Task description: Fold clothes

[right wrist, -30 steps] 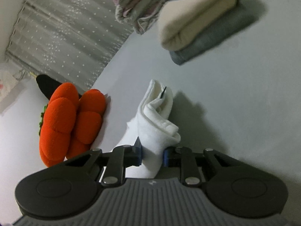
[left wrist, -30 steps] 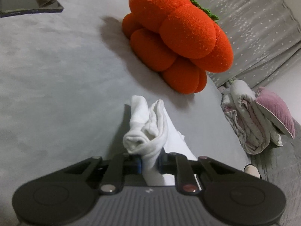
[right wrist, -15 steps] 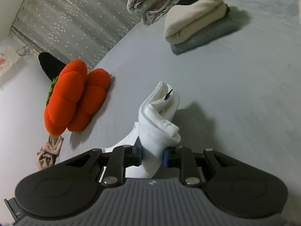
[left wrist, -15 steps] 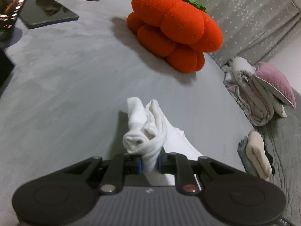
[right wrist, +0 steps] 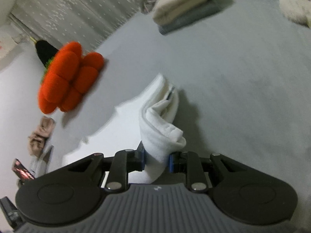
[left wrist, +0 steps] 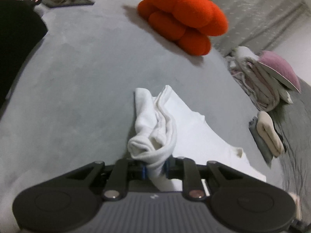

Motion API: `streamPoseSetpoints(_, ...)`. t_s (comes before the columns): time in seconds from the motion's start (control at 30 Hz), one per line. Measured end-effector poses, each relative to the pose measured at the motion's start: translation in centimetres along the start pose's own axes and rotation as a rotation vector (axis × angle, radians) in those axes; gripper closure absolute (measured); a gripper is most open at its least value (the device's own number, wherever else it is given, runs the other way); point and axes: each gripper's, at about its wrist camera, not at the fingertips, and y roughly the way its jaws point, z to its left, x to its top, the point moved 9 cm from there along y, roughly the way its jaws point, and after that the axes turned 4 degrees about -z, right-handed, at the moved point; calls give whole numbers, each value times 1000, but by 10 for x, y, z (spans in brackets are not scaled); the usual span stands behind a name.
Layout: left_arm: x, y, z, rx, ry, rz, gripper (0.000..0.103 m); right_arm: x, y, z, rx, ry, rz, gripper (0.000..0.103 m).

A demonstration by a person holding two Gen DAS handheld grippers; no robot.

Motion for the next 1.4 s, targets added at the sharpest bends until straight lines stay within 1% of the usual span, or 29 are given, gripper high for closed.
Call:
streamPoseSetpoints(0.03, 0, -1, -1, -14, 31, -9, 80, -1, 1, -3, -1, 9, 6, 79)
streamPoseSetpoints(0.1, 1, -4, 0, -21, 45, -9, 74, 3, 0, -4, 14, 21, 14, 74)
streamPoseSetpoints(0.13, 3, -6, 0, -18, 45, -4, 72, 6, 0, -3, 19, 17, 13, 72)
streamPoseSetpoints(0.17, 6, -7, 0, -8, 55, -6, 67, 9, -1, -3, 16, 6, 9, 66)
streamPoseSetpoints(0.2, 10, -8, 0, 4, 68, -10, 64, 10, -2, -3, 12, -4, 4, 62)
streamPoseSetpoints(0.23, 13, -10, -1, 16, 82, -14, 61, 11, -3, -3, 8, -10, 2, 62)
streamPoseSetpoints(0.27, 17, -12, 0, 43, 103, -27, 59, 11, -3, -2, 5, -16, 2, 61)
streamPoseSetpoints(0.3, 23, -15, 3, 89, 132, -51, 57, 12, -3, -1, 2, -21, 3, 61)
streamPoseSetpoints(0.37, 38, -18, 8, 139, 164, -84, 50, 14, -3, 3, -12, -47, 6, 61)
streamPoseSetpoints(0.43, 51, -18, 13, 173, 165, -96, 50, 15, -3, 7, -36, -79, 7, 57)
streamPoseSetpoints(0.47, 57, -18, 16, 189, 164, -100, 50, 18, -4, 8, -64, -101, -6, 53)
streamPoseSetpoints(0.5, 62, -17, 17, 185, 162, -100, 50, 22, -7, 7, -95, -125, -28, 53)
streamPoseSetpoints(0.53, 66, -15, 16, 170, 158, -94, 50, 26, -9, 7, -108, -141, -48, 53)
streamPoseSetpoints(0.6, 71, -8, 12, 139, 157, -78, 50, 36, -12, 7, -110, -150, -81, 53)
streamPoseSetpoints(0.7, 76, 10, -3, 95, 173, -58, 50, 50, -11, 9, -85, -119, -88, 53)
streamPoseSetpoints(0.87, 77, 44, -20, 36, 160, -27, 50, 62, 3, 21, -50, -136, -94, 53)
streamPoseSetpoints(0.93, 76, 54, -21, 27, 162, -47, 51, 63, 13, 21, -50, -133, -87, 53)
streamPoseSetpoints(0.97, 75, 57, -20, 23, 162, -59, 53, 63, 19, 20, -55, -133, -88, 53)
streamPoseSetpoints(1.0, 72, 59, -17, 20, 161, -70, 59, 62, 23, 17, -60, -134, -93, 53)
streamPoseSetpoints(1.07, 68, 67, -12, 21, 120, -64, 72, 58, 32, 7, -76, -137, -109, 53)
streamPoseSetpoints(1.13, 66, 67, -14, 6, 109, -92, 80, 53, 39, -2, -102, -145, -129, 55)
streamPoseSetpoints(1.2, 65, 64, -19, -3, 132, -123, 92, 51, 42, 3, -118, -199, -167, 70)
streamPoseSetpoints(1.23, 64, 62, -20, -4, 146, -142, 94, 50, 44, 6, -127, -225, -187, 72)
streamPoseSetpoints(1.27, 64, 59, -22, -5, 160, -161, 97, 49, 45, 8, -135, -252, -206, 76)
streamPoseSetpoints(1.3, 64, 56, -23, -7, 167, -176, 98, 47, 45, 11, -144, -283, -226, 83)
streamPoseSetpoints(1.4, 67, 45, -24, -16, 176, -235, 98, 42, 39, 18, -164, -342, -303, 87)
